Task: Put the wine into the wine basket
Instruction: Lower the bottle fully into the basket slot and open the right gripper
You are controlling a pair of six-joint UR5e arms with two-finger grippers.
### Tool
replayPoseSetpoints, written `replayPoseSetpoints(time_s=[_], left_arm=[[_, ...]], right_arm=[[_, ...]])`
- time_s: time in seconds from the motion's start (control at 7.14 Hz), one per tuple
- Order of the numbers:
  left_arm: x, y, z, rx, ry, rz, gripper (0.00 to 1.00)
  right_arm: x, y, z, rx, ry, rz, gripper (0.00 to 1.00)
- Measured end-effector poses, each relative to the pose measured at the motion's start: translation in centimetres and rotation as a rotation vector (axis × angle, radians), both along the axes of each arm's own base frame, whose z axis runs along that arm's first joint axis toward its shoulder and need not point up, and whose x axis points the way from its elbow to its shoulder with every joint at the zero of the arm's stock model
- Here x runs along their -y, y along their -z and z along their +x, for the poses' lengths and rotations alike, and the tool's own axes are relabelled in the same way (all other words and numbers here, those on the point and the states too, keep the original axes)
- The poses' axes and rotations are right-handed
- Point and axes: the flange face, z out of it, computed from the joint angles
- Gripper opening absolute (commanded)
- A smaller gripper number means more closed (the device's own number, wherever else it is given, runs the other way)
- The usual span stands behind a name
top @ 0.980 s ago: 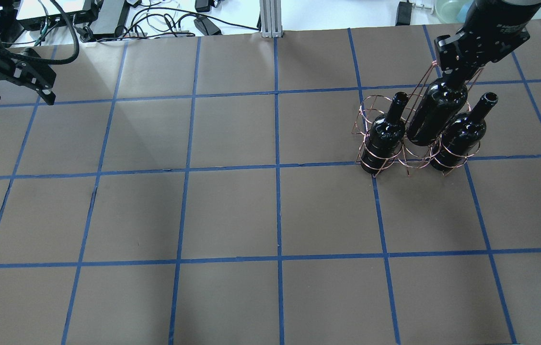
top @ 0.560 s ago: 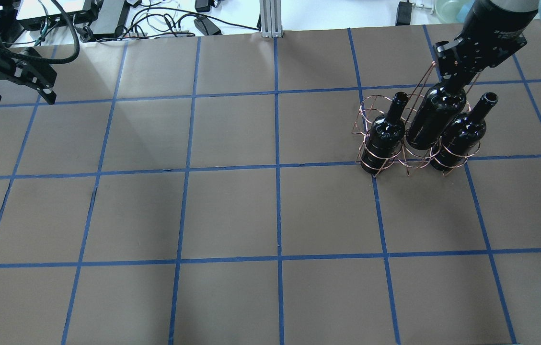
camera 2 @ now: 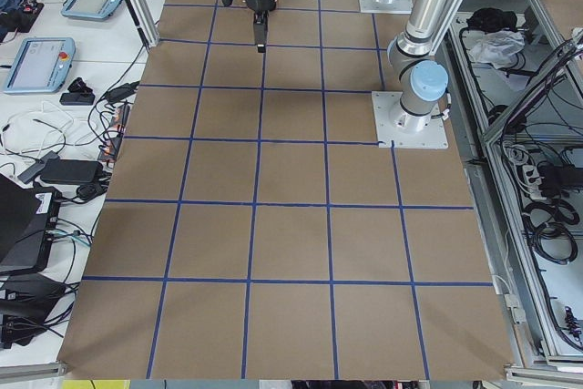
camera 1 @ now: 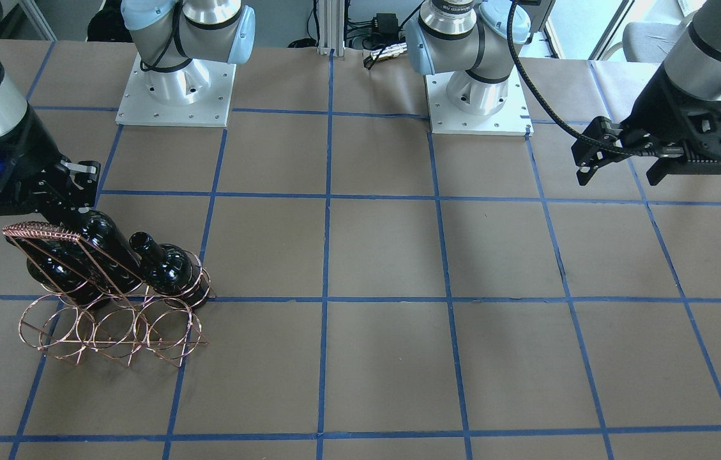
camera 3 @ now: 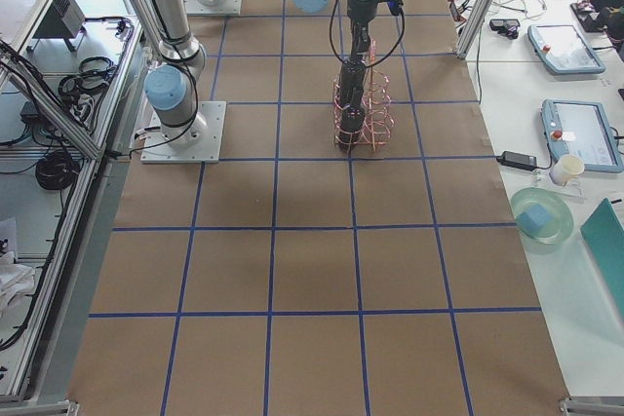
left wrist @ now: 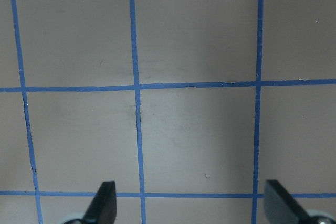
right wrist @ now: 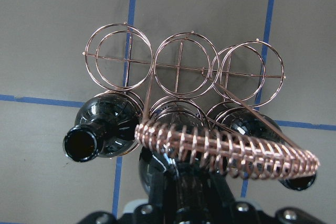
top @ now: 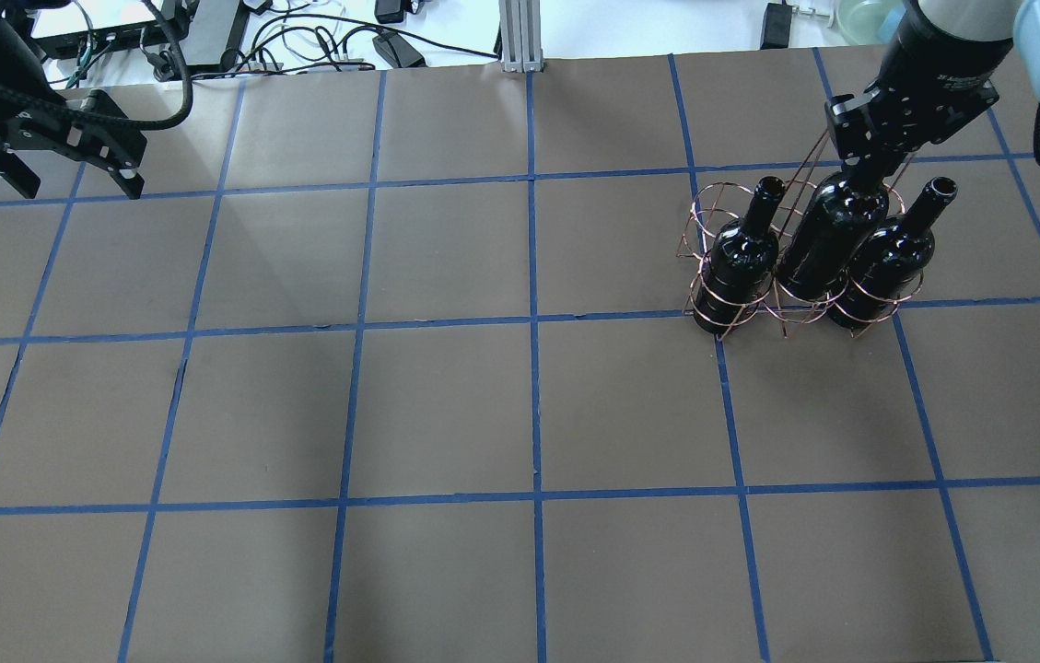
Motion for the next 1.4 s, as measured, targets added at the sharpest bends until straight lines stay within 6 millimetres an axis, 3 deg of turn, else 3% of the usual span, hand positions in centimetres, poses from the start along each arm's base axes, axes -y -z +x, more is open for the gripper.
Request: replayPoseSetpoints(time_s=[0.56,0.98,1.4], left_arm=[[0.0,0.0,-0.4,0.005,0.009,0.003,1.0],[-0.1,0.3,-0.8,0.0,0.015,0.008,1.0],[0.0,1.0,-1.5,0.003,0.02,0.02,1.0]], right_arm=[[0.8,3.7,-0.2,0.0,-0.002,0.018,0.0],[0.9,5.0,-0.2,0.003,-0.003,0.021,0.0],[0.7,5.9,-0.2,0.001,0.0,0.029,0.48]])
